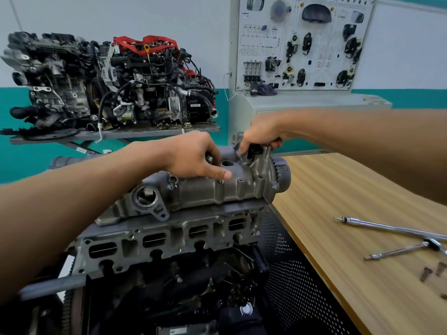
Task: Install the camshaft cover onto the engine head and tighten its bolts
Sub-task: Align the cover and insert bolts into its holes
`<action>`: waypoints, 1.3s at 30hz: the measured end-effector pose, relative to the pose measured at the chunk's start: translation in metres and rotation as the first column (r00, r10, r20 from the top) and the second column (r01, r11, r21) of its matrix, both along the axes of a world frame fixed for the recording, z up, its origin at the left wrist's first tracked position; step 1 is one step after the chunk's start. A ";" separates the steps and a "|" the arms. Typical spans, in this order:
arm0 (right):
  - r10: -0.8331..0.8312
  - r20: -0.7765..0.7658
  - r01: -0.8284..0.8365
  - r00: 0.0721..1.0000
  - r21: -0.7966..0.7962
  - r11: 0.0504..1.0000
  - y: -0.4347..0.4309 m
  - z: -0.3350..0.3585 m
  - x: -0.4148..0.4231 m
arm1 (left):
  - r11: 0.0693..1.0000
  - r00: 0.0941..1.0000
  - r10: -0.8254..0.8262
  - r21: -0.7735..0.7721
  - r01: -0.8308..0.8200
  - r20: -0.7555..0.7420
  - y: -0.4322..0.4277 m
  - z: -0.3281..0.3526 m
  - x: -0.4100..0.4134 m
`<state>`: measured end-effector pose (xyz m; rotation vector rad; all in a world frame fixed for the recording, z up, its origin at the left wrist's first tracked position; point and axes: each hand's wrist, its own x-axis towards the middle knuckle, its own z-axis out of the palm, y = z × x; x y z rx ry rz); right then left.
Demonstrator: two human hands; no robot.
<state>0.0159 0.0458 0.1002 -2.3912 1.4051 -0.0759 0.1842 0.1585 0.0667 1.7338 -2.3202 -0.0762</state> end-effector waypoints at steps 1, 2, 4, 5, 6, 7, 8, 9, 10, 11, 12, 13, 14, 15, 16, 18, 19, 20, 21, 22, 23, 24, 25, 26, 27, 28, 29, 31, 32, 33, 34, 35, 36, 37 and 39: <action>0.002 -0.001 -0.002 1.000 0.002 1.000 0.000 0.001 0.000 | 1.000 1.000 -0.003 -0.003 0.003 0.001 0.000 0.000 0.000; 0.004 -0.005 -0.004 1.000 0.004 1.000 0.000 0.002 0.000 | 1.000 1.000 -0.006 -0.004 0.006 0.004 0.000 0.001 0.000; 0.000 -0.016 0.000 1.000 0.005 1.000 0.000 0.002 0.000 | 1.000 1.000 -0.007 0.000 0.007 0.013 0.001 0.000 -0.001; -0.005 -0.021 0.005 1.000 0.005 1.000 0.000 0.001 0.000 | 1.000 1.000 -0.006 0.005 0.005 0.016 0.001 0.000 -0.001; -0.009 -0.027 0.009 1.000 0.007 1.000 0.000 0.000 0.000 | 1.000 1.000 -0.004 0.011 0.004 0.019 0.001 0.000 -0.001; -0.011 -0.032 0.012 0.999 0.011 1.000 -0.001 -0.001 0.001 | 1.000 1.000 -0.005 0.018 0.005 0.022 0.001 -0.001 -0.001; -0.013 -0.036 0.014 0.999 0.016 1.000 -0.001 -0.002 0.001 | 1.000 1.000 -0.008 0.023 0.007 0.026 0.001 -0.001 -0.001; -0.015 -0.036 0.015 0.999 0.022 1.000 -0.002 -0.003 0.001 | 1.000 0.999 -0.011 0.027 0.010 0.030 0.000 -0.001 -0.001; -0.017 -0.034 0.018 0.999 0.026 1.000 -0.002 -0.003 0.002 | 1.000 0.999 -0.011 0.030 0.010 0.033 0.000 -0.001 -0.001; -0.019 -0.031 0.020 0.999 0.027 0.999 -0.003 -0.003 0.002 | 0.999 0.999 -0.009 0.032 0.008 0.034 0.000 -0.001 -0.001; -0.021 -0.029 0.022 0.999 0.025 0.999 -0.004 -0.004 0.002 | 0.999 0.999 -0.005 0.032 0.004 0.035 0.000 -0.001 0.000; -0.023 -0.028 0.024 0.999 0.024 0.999 -0.004 -0.004 0.002 | 1.000 0.999 -0.001 0.030 0.000 0.034 0.000 -0.001 0.000; -0.023 -0.027 0.024 0.999 0.022 0.999 -0.005 -0.004 0.002 | 1.000 1.000 0.002 0.027 -0.003 0.029 0.000 -0.001 0.000; -0.022 -0.026 0.023 0.999 0.021 1.000 -0.005 -0.005 0.002 | 1.000 1.000 0.004 0.027 -0.005 0.020 0.000 -0.001 0.000; -0.020 -0.025 0.021 0.999 0.018 1.000 -0.005 -0.005 0.002 | 0.999 1.000 0.007 0.032 -0.007 0.006 0.001 -0.001 0.000; -0.018 -0.022 0.018 1.000 0.015 1.000 -0.005 -0.006 0.001 | 0.999 0.999 0.017 0.045 -0.016 -0.030 0.001 -0.002 -0.002; -0.018 -0.020 0.018 1.000 0.012 1.000 -0.005 -0.007 0.001 | 0.999 0.999 0.022 0.050 -0.020 -0.038 0.002 -0.003 -0.002; -0.018 -0.019 0.018 1.000 0.009 1.000 -0.005 -0.008 0.001 | 0.998 0.999 0.025 0.056 -0.022 -0.039 0.002 -0.002 -0.003; -0.017 -0.019 0.017 1.000 0.007 1.000 -0.005 -0.008 0.000 | 0.998 0.999 0.024 0.061 -0.022 -0.035 0.003 -0.002 -0.003; -0.015 -0.020 0.015 1.000 0.007 1.000 -0.006 -0.009 0.000 | 0.998 0.999 0.021 0.062 -0.019 -0.031 0.003 -0.002 -0.003; -0.013 -0.020 0.013 1.000 0.006 1.000 -0.006 -0.009 0.000 | 0.998 0.999 0.018 0.060 -0.016 -0.029 0.004 -0.001 -0.003; -0.012 -0.021 0.012 1.000 0.003 1.000 -0.006 -0.009 0.000 | 0.998 0.999 0.014 0.059 -0.013 -0.028 0.004 -0.001 -0.003; -0.011 -0.023 0.011 1.000 0.000 1.000 -0.007 -0.009 -0.001 | 0.998 0.999 0.011 0.059 -0.009 -0.030 0.004 -0.002 -0.002; -0.011 -0.025 0.011 1.000 0.000 1.000 -0.008 -0.009 -0.001 | 0.998 0.999 0.005 0.058 -0.003 -0.032 0.004 -0.002 -0.002; -0.013 -0.025 0.013 1.000 0.002 1.000 -0.008 -0.009 -0.002 | 0.998 0.999 0.001 0.059 0.001 -0.036 0.003 -0.002 -0.002; -0.014 -0.026 0.014 1.000 0.004 1.000 -0.008 -0.009 -0.001 | 0.998 0.999 -0.001 0.062 0.003 -0.042 0.003 -0.003 -0.002; -0.015 -0.029 0.015 0.999 0.003 1.000 -0.008 -0.010 -0.001 | 0.998 0.999 0.001 0.065 0.003 -0.048 0.003 -0.003 -0.002; -0.012 -0.037 0.011 0.999 -0.004 1.000 -0.009 -0.010 -0.001 | 0.998 0.999 0.003 0.057 0.000 -0.047 0.002 -0.004 -0.002; -0.008 -0.042 0.008 0.999 -0.006 1.000 -0.009 -0.010 -0.001 | 0.999 0.999 0.004 0.048 -0.002 -0.041 0.003 -0.004 -0.003; -0.004 -0.048 0.004 0.999 -0.009 1.000 -0.009 -0.010 -0.001 | 0.999 0.999 0.008 0.036 -0.006 -0.034 0.003 -0.005 -0.003; -0.004 -0.052 0.004 0.999 -0.008 1.000 -0.009 -0.010 -0.001 | 1.000 1.000 0.012 0.023 -0.011 -0.026 0.003 -0.006 -0.003; -0.008 -0.052 0.007 0.999 -0.006 1.000 -0.008 -0.010 -0.001 | 1.000 1.000 0.015 0.012 -0.015 -0.020 0.004 -0.007 -0.004; -0.012 -0.047 0.012 0.999 -0.003 1.000 -0.008 -0.009 -0.001 | 1.000 1.000 0.014 0.006 -0.014 -0.021 0.004 -0.007 -0.004; -0.016 -0.045 0.016 0.999 -0.004 1.000 -0.008 -0.009 -0.001 | 1.000 0.999 0.008 0.007 -0.008 -0.032 0.005 -0.007 -0.005; -0.008 -0.078 0.005 0.997 -0.044 0.999 -0.005 -0.007 -0.001 | 1.000 0.998 -0.016 0.023 0.018 -0.060 0.006 -0.005 -0.007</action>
